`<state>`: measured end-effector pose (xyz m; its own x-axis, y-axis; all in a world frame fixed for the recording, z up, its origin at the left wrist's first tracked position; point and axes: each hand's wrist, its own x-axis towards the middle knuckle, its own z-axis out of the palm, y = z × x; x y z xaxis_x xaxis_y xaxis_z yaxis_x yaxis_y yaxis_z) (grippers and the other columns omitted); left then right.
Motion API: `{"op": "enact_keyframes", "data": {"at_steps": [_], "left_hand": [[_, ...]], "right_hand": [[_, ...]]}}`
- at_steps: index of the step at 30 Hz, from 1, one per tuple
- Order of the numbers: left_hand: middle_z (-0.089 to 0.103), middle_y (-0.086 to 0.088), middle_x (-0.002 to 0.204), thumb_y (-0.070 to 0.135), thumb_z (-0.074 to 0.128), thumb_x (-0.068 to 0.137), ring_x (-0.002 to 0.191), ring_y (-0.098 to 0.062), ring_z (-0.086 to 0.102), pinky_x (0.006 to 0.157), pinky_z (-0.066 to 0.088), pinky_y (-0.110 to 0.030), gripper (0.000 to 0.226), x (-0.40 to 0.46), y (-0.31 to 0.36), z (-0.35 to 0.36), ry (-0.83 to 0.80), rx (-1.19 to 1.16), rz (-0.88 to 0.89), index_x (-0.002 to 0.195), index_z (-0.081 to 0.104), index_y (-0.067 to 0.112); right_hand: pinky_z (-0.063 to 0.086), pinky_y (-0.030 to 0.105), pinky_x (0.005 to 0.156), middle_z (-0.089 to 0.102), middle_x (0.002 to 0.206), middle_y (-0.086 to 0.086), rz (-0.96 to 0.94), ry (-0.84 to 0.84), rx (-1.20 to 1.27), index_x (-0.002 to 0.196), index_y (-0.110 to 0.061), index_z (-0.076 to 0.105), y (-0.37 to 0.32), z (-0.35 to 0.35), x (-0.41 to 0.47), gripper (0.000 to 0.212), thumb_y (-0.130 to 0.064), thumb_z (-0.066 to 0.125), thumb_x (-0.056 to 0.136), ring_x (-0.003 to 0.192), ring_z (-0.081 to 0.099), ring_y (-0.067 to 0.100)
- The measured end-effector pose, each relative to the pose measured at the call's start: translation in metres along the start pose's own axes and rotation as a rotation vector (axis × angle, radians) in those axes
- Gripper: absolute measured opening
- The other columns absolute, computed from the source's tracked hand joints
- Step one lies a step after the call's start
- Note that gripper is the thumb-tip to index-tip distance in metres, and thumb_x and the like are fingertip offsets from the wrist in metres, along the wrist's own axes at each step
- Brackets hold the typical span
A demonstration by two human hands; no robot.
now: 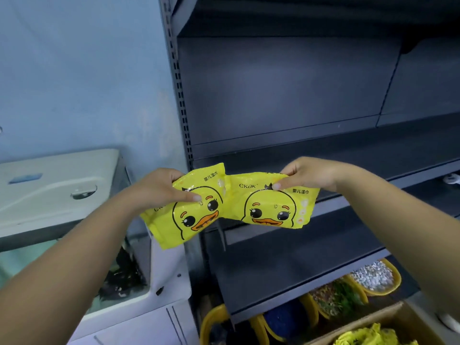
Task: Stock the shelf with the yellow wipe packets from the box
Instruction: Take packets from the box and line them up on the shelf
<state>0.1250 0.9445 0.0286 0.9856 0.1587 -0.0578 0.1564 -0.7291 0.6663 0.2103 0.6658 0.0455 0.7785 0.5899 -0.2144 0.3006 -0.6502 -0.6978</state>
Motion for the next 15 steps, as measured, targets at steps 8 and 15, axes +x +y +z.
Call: {"op": "enact_keyframes", "data": {"at_steps": [8,15], "left_hand": [[0.06,0.004,0.071,0.032,0.077,0.071,0.061,-0.008,0.055,0.053,0.04,-0.02,0.023,0.096,0.025,0.01,0.016,0.11,0.03,0.074,0.059,0.018],[0.06,0.0,0.079,0.031,0.076,0.072,0.071,-0.013,0.054,0.056,0.039,-0.021,0.028,0.156,0.022,0.017,-0.037,0.158,0.008,0.086,0.061,0.011]], "right_hand": [[0.051,0.027,0.08,0.074,0.075,-0.004,0.001,0.026,-0.039,0.081,-0.019,0.072,0.034,-0.053,0.064,0.016,-0.033,0.065,0.082,0.064,0.067,0.006],[0.043,0.021,0.066,0.067,0.064,-0.011,-0.012,0.06,-0.09,0.072,-0.022,0.07,0.05,-0.056,0.103,0.016,-0.035,0.066,0.082,0.06,0.057,0.005]]}}
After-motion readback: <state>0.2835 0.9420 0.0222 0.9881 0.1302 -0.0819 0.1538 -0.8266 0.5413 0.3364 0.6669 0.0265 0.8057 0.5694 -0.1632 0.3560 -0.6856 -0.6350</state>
